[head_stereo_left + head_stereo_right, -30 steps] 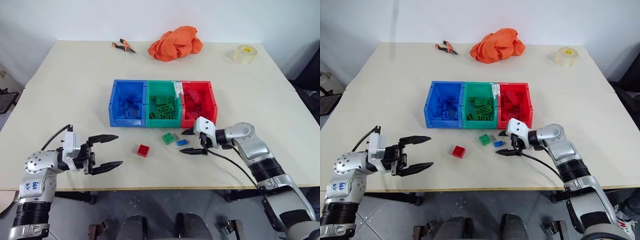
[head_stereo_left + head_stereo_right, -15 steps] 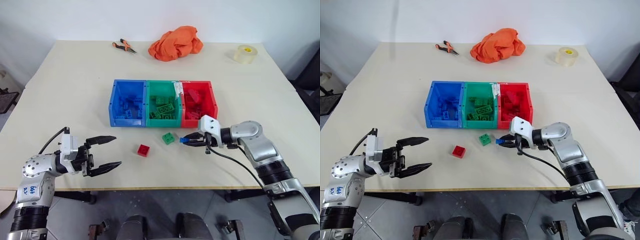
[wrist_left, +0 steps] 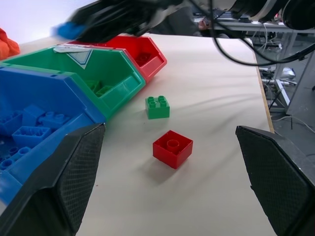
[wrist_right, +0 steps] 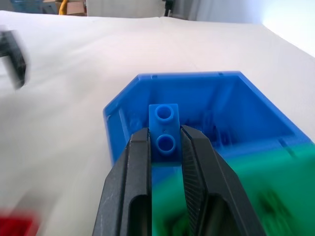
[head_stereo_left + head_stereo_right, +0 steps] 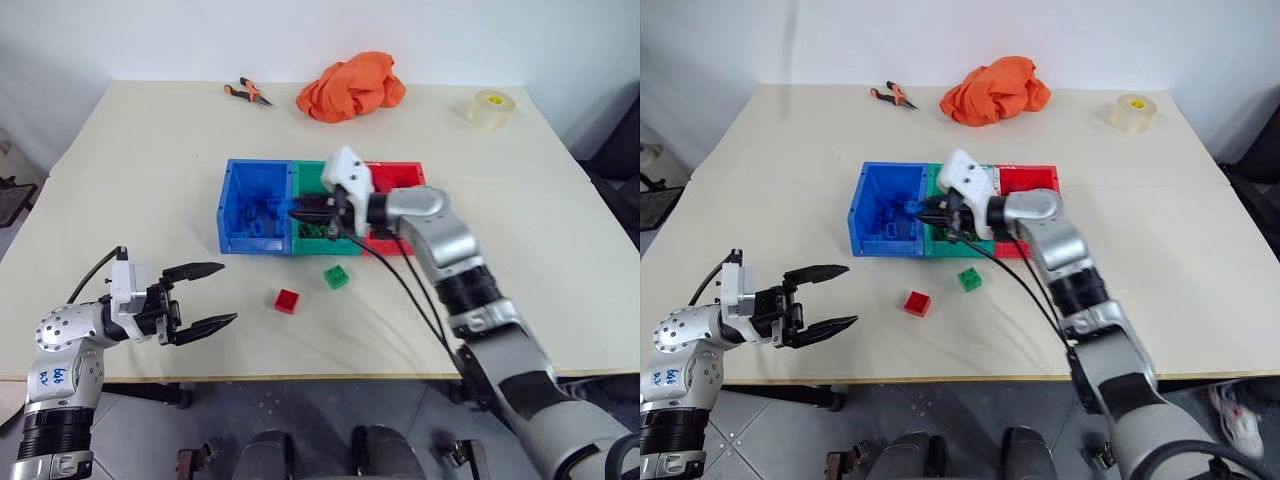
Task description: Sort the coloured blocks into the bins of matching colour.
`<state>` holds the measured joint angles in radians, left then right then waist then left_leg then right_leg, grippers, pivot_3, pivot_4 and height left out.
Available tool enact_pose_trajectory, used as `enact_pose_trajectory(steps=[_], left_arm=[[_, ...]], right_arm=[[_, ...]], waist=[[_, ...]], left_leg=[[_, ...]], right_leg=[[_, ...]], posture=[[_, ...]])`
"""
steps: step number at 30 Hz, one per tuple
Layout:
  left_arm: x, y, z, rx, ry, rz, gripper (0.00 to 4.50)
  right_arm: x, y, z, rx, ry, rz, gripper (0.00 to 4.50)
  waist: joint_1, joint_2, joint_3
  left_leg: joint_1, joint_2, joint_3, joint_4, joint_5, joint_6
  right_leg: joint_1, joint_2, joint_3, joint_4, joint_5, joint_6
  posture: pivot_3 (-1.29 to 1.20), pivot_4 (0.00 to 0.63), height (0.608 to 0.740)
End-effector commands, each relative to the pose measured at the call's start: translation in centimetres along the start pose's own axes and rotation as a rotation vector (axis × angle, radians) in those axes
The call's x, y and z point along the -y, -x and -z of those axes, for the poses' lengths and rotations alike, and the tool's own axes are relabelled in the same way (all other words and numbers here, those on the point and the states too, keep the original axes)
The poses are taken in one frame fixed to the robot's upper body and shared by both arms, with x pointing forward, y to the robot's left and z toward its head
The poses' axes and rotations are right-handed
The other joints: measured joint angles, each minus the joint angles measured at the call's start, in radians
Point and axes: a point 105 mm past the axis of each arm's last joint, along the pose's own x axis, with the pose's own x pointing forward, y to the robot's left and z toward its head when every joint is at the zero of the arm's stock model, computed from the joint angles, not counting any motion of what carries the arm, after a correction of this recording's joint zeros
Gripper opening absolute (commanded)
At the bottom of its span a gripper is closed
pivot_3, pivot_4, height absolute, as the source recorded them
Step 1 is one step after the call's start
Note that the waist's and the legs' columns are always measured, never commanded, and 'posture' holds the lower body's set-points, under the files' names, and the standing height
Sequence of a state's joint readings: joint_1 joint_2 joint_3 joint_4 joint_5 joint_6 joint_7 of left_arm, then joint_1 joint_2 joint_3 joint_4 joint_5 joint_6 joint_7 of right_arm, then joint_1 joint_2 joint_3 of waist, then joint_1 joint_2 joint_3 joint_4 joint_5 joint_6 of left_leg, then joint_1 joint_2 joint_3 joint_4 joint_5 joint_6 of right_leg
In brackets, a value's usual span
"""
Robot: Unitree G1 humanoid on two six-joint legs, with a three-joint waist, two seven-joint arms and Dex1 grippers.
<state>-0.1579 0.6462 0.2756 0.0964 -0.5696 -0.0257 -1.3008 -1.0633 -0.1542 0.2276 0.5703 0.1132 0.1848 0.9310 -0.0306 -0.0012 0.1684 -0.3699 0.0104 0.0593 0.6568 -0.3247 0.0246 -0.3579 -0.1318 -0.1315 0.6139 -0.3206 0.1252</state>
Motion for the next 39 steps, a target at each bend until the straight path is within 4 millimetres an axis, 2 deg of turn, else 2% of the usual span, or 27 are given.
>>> enact_pose_trajectory(steps=[1,4,6,9,13,16,22,24,26,28,32,35,39], left_arm=[[-0.2,-0.2,-0.7,0.021,-0.035,-0.006,4.5],[-0.1,-0.6,-0.7,0.026,-0.038,-0.008,4.5],[-0.2,-0.6,-0.8,0.029,-0.041,-0.009,4.5],[-0.3,-0.6,-0.8,0.03,-0.044,-0.012,4.5],[-0.2,-0.7,-0.9,0.034,-0.042,-0.014,4.5],[-0.2,-0.8,-0.9,0.037,-0.038,-0.011,4.5],[-0.4,-0.8,-0.7,0.031,-0.026,0.004,4.5],[-0.5,-0.8,-0.7,0.029,-0.025,0.005,4.5],[-0.9,-0.9,-0.8,0.028,-0.025,0.008,4.5],[-1.0,-0.8,-0.8,0.027,-0.026,0.011,4.5],[-1.0,-0.8,-0.9,0.023,-0.025,0.023,4.5],[-1.1,-0.9,-0.9,0.023,-0.023,0.029,4.5],[-1.3,-1.1,-1.0,0.023,-0.024,0.035,4.5]], right_arm=[[1.1,-2.1,-1.2,0.03,0.039,0.07,0.43],[1.6,-4.0,-0.9,-0.007,0.041,0.138,1.48],[1.7,-4.4,-1.3,0.006,0.044,0.148,2.18],[1.8,-4.3,-1.4,0.018,0.062,0.143,3.24],[1.9,-2.7,-1.5,0.069,0.085,0.086,4.47],[1.1,-0.1,-1.0,0.106,0.084,-0.016,4.47],[-2.0,8.6,3.1,0.006,0.022,-0.19,4.47],[-2.4,11.6,4.4,-0.048,0.004,-0.176,4.47],[-2.8,16.8,5.8,-0.107,-0.049,-0.115,4.47],[-3.4,19.3,6.1,-0.137,-0.083,-0.088,4.47],[-4.2,24.6,8.1,-0.285,-0.151,0.008,4.47],[-4.8,26.9,8.9,-0.351,-0.182,0.06,4.47],[-5.1,27.0,8.7,-0.353,-0.186,0.079,4.47]], waist=[[-0.003,0.0,0.0],[-0.01,0.0,0.0],[-0.013,0.0,0.0],[-0.013,0.0,0.0],[-0.015,0.0,0.0],[-0.013,0.0,0.0],[0.003,0.0,0.0],[0.004,0.0,0.0],[0.008,0.001,0.0],[0.017,0.001,0.001],[0.016,0.001,0.0],[0.02,0.001,0.0],[0.023,0.001,0.0]], left_leg=[[0.0,0.0,0.0,0.0,0.0,0.0],[0.0,0.0,-0.001,0.0,0.0,0.0],[0.001,0.0,-0.001,0.0,0.0,0.0],[0.0,0.0,-0.003,0.0,0.0,0.0],[0.0,0.0,-0.004,-0.001,0.0,0.0],[0.0,0.0,-0.006,0.0,0.0,0.0],[-0.001,-0.002,-0.009,0.0,0.0,0.0],[-0.001,-0.002,-0.008,0.0,0.0,0.0],[-0.001,-0.001,-0.006,0.0,0.0,0.0],[-0.001,-0.001,-0.007,0.0,0.0,0.0],[0.001,0.001,0.002,-0.001,0.0,0.001],[0.002,0.001,0.005,-0.002,0.0,0.001],[0.002,0.002,0.006,-0.002,0.0,0.001]], right_leg=[[0.0,0.0,0.0,0.0,0.0,0.0],[-0.001,0.0,0.0,0.004,0.0,0.0],[-0.001,0.0,0.0,0.005,0.0,0.0],[-0.001,0.0,0.001,0.005,0.0,0.0],[-0.001,0.0,0.003,0.005,0.0,0.0],[0.0,0.0,0.004,0.005,0.0,0.0],[0.002,-0.001,0.006,0.004,0.0,0.0],[0.002,-0.001,0.005,0.001,0.0,0.0],[0.004,0.0,0.002,-0.003,0.0,0.0],[0.005,0.0,0.0,-0.006,0.0,0.0],[0.007,0.001,-0.002,-0.014,0.0,0.0],[0.008,0.001,-0.001,-0.016,0.0,0.0],[0.008,0.001,-0.001,-0.018,0.0,0.0]], posture=[[0.0,0.15,0.74],[0.0,0.15,0.74],[0.0,0.15,0.74],[0.0,0.15,0.74],[0.0,0.15,0.74],[0.0,0.15,0.74],[0.0,0.15,0.74],[0.0,0.15,0.74],[0.0,0.15,0.74],[0.0,0.15,0.74],[0.0,0.15,0.74],[0.0,0.15,0.74],[0.0,0.15,0.74]])
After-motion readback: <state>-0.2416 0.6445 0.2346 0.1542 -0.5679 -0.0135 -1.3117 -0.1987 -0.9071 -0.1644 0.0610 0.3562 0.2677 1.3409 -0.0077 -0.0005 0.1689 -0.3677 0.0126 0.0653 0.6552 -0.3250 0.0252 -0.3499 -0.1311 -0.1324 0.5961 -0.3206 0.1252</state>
